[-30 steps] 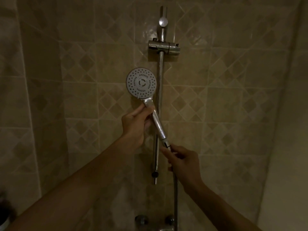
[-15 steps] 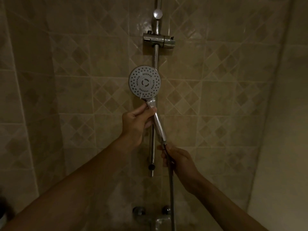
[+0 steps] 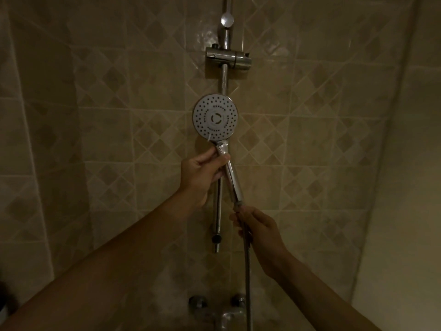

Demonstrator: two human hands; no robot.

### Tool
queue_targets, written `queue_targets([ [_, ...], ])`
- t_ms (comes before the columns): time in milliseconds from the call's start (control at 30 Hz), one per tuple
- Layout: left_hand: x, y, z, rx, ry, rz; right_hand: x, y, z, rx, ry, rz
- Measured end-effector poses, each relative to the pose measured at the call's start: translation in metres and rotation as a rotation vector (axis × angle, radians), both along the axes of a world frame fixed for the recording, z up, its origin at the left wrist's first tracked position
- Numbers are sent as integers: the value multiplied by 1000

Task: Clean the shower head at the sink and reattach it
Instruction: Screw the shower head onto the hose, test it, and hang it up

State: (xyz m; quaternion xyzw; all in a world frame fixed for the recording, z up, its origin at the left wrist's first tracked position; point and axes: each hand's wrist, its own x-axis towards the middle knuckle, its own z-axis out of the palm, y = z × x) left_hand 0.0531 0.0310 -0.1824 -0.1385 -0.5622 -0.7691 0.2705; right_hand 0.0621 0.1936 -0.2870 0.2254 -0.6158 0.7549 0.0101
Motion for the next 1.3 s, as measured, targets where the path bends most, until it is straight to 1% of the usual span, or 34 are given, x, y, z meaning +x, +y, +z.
queue_targets([
  [133, -1, -1, -1, 4, 7, 23, 1, -1, 3, 31, -14, 38],
  [367, -7, -4, -8, 27, -20, 23, -5, 0, -2, -53, 0, 0],
  [533, -6, -7, -11, 24, -40, -34, -2, 3, -5, -43, -89, 176],
  [600, -5, -10, -10, 29, -73, -87, 0, 7, -6, -30, -109, 200],
  [700, -4, -14, -10, 22, -116, -164, 3, 11, -9, 25, -44, 233],
  [767, -3, -13, -10, 26, -140, -196, 4, 12, -10, 25, -25, 206],
  [933, 1, -8, -8, 4, -154, -194, -1, 13, -17, -58, -78, 138],
  [1033, 3, -6, -8, 44, -154, -182, -5, 14, -22, -76, -116, 173],
  [1167, 1, -4, -8, 80, -140, -179, -4, 16, -20, 5, -94, 202],
  [1300, -2, 0, -12, 70, -144, -173, -4, 14, -18, 28, -24, 90],
])
